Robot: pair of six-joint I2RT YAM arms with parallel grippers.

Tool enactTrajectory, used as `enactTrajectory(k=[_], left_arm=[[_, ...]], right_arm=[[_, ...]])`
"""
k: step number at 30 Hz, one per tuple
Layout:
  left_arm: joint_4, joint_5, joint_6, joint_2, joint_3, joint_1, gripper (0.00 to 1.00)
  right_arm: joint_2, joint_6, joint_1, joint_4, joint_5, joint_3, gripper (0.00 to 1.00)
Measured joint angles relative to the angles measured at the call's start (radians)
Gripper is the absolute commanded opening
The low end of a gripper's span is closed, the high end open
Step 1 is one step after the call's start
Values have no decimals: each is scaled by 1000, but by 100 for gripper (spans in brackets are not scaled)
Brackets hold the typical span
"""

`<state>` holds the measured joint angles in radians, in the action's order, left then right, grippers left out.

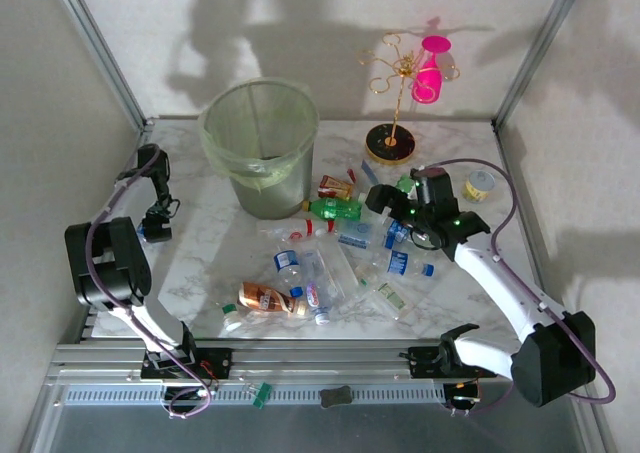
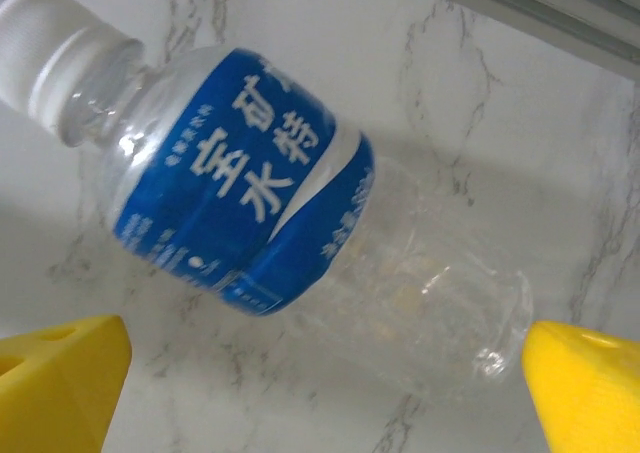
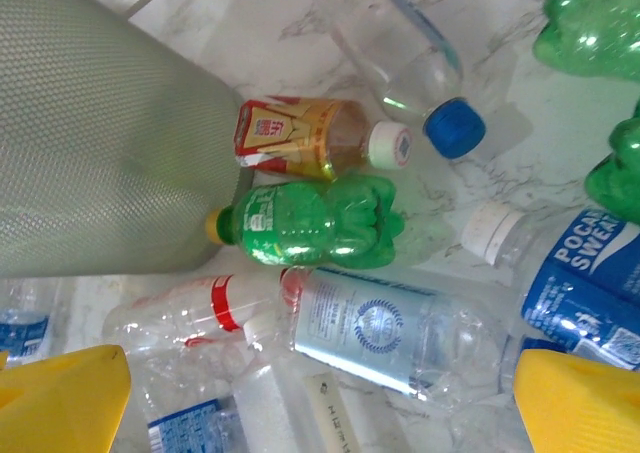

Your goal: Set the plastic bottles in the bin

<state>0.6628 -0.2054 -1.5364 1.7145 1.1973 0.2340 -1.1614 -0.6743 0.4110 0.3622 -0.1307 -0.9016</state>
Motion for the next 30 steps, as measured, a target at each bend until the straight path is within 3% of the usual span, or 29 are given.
enactTrajectory(k=[14,22,30], left_arm=[[-42,9,-80,109,7,56,97],[-37,12,-56,185,11,71,74],[-25,14,-8,185,19,71,60]], right_arm=[[-167,8,28,-34,-76,-69,99],[-228,9,40,-28,-79,-106,96],[-217,17,41,-21,-7,-188,97]])
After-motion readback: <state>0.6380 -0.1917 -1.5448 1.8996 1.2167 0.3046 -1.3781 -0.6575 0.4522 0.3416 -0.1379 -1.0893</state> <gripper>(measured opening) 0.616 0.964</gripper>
